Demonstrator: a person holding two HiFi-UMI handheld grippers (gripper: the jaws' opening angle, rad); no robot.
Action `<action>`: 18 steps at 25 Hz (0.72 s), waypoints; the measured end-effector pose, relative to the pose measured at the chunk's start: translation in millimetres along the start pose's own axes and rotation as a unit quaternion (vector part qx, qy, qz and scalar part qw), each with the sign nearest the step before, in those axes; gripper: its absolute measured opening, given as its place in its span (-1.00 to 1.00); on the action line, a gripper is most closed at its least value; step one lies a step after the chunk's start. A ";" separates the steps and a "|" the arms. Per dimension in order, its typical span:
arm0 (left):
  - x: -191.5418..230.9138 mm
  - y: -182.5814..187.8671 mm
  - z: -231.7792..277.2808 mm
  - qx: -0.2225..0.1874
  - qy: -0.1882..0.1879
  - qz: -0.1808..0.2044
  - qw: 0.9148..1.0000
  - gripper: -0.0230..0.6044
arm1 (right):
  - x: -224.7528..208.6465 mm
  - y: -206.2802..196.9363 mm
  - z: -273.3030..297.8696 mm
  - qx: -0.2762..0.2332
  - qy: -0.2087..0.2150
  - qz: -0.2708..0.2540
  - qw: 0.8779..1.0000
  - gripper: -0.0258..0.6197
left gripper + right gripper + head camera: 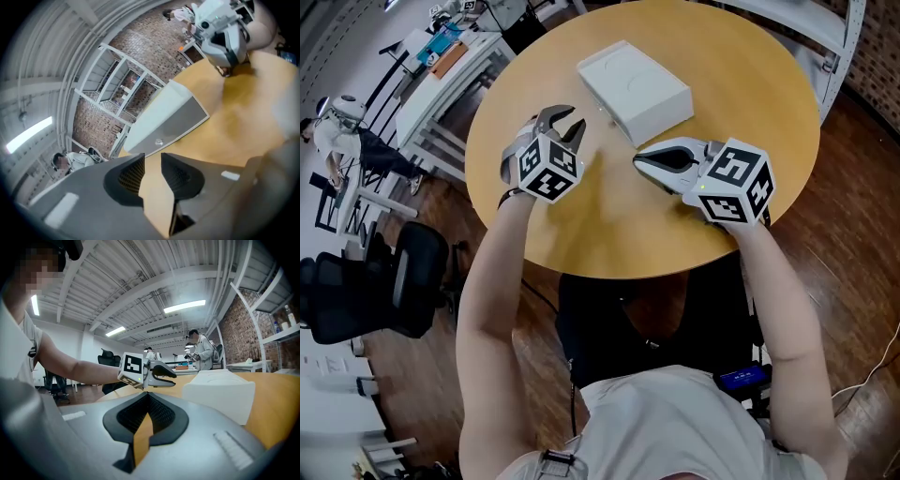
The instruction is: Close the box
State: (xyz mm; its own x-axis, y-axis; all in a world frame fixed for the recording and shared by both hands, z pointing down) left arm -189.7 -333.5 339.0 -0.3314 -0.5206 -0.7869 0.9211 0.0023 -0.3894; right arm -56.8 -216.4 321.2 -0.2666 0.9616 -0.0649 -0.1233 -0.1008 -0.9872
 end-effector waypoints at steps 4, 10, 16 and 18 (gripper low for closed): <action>9.3 1.5 -30.6 -0.036 -0.027 -0.101 0.994 -0.64 | 0.3 0.3 -0.6 0.000 0.000 0.001 1.000 -0.92; 3.9 16.8 -79.6 -0.125 -0.059 -0.245 0.960 -0.65 | 0.3 -0.6 0.3 0.001 0.000 0.001 1.000 -0.92; -19.9 23.8 -111.6 -0.212 -0.092 -0.358 0.904 -0.67 | 0.7 -2.1 0.5 0.000 0.000 0.001 1.000 -0.92; -25.2 24.9 -115.2 -0.234 -0.098 -0.394 0.884 -0.67 | 0.5 -1.0 0.6 0.001 0.000 0.001 1.000 -0.92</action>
State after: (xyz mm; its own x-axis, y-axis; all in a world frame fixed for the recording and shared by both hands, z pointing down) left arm -182.0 -222.0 294.0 -0.7474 -0.6563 -0.1036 0.2208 -0.0983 -0.9703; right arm -57.4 -215.9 322.2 -0.2674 0.9613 -0.0664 -0.1240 -0.1027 -0.9870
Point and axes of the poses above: the fingertips, and each gripper's own axes: z forward along the fingers, x to its left, y out of its top, the point moved 3 cm from there along -z, backward along the fingers, and after that the axes turned 2 degrees about x, right-handed, at the moved point
